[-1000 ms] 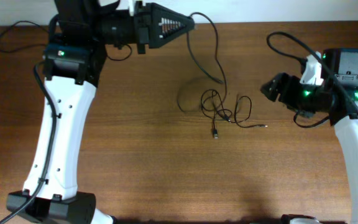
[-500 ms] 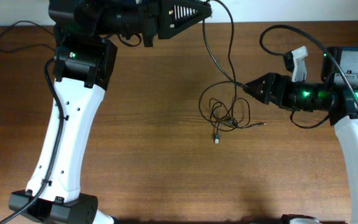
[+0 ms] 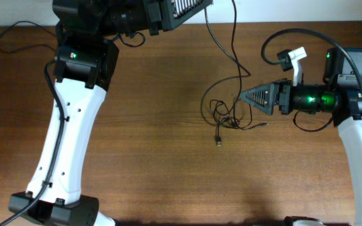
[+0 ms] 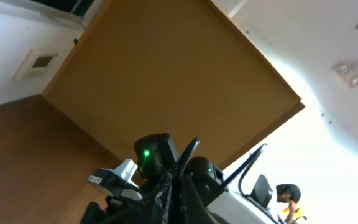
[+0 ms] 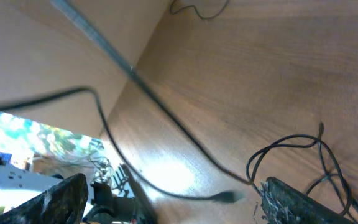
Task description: Untangle cables
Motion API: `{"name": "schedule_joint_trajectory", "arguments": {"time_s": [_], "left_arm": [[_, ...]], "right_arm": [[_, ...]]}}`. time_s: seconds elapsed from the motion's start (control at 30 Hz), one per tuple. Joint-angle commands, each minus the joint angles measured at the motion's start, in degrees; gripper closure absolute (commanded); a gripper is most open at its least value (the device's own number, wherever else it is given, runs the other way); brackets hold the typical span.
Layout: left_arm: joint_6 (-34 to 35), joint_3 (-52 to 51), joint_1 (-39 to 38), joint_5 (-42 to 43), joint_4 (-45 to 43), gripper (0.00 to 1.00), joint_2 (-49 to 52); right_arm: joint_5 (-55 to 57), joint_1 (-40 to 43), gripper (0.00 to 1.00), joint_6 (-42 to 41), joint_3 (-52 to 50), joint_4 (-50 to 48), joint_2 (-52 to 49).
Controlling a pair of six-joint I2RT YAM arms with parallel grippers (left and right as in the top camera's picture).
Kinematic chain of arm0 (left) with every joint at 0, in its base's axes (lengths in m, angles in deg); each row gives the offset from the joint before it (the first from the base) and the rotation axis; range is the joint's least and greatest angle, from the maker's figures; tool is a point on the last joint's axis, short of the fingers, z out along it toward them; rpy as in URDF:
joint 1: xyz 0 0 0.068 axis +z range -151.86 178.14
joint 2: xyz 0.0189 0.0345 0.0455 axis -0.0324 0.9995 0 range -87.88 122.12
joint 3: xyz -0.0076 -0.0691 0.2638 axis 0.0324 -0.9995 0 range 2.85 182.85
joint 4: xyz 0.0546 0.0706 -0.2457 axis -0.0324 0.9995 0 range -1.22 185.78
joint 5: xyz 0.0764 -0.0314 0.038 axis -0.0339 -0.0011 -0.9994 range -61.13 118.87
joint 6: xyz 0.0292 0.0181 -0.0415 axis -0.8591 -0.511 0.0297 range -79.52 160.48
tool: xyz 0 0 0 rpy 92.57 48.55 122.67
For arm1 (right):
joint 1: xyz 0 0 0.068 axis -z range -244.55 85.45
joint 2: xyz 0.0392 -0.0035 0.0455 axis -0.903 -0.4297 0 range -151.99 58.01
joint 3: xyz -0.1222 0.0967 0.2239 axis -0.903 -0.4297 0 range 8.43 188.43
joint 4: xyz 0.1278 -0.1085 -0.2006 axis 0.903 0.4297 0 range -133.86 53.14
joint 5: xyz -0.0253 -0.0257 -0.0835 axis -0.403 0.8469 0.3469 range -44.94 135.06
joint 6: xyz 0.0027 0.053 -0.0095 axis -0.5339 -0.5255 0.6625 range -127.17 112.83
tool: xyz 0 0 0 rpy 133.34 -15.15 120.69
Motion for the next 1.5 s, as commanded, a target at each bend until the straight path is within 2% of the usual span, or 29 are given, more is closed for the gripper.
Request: {"name": "schedule_joint_trajectory", "arguments": {"time_s": [0.0,0.13,0.27,0.37,0.47,0.63,0.73,0.8,0.9,1.07,1.13,1.17,1.27,1.4,1.47], "left_arm": [[5.4,0.48,-0.02,-1.29,-0.22,1.0,-1.11],[8.15,0.48,-0.02,-0.96,-2.6,1.0,-1.11],[13.07,0.48,-0.02,1.99,-9.07,1.0,-1.11],[16.74,0.48,-0.02,3.74,-13.44,1.0,-1.11],[18.95,0.48,-0.02,3.93,-14.6,1.0,-1.11],[20.52,0.48,-0.02,3.91,-14.78,1.0,-1.11],[20.65,0.48,-0.02,3.78,-14.78,1.0,-1.11],[20.65,0.48,0.0,3.82,-14.75,1.0,-1.11],[20.65,0.48,0.0,3.78,-14.75,1.0,-1.11],[20.09,0.48,0.48,4.42,-14.73,0.99,-1.11],[13.4,0.48,0.76,5.75,-13.64,0.99,-1.09],[6.88,0.48,1.03,6.84,-10.43,1.0,-1.09],[-3.08,0.48,1.03,6.47,1.57,0.96,-1.09],[-19.43,0.48,1.14,0.42,19.52,0.94,-1.09],[-24.7,0.48,1.4,-4.85,26.47,0.93,-1.09]], "right_arm": [[0.98,-1.92,0.11,4.22,0.17,-1.11,-0.15],[7.85,-4.46,0.12,3.56,0.17,-3.06,-0.15],[15.63,-5.64,0.12,-1.86,0.17,-6.16,-0.31],[15.78,-5.66,0.13,-3.85,0.17,-8.35,-0.48],[15.56,-5.66,0.23,-4.02,0.17,-9.27,-0.52],[14.56,-6.82,0.29,-4.02,0.17,-10.71,-0.52],[14.49,-8.5,0.39,-4.96,0.17,-12.55,-0.52],[14.51,-9.84,0.53,-5.55,0.17,-13.88,-0.52],[15.89,-10.1,0.96,-8.17,0.17,-14.67,-0.52],[16.44,-9.99,0.96,-13.92,0.17,-17.29,-0.35],[16.39,-9.99,0.96,-18.18,0.2,-20.17,0.57],[16.41,-9.99,0.96,-20.39,0.2,-21.97,1.64],[16.96,-9.97,0.96,-23.96,0.2,-26.21,5.38],[26.05,-9.99,0.96,-25.49,0.2,-27.98,12.63],[30.75,-9.99,0.96,-25.46,0.2,-27.89,16.41]]}}
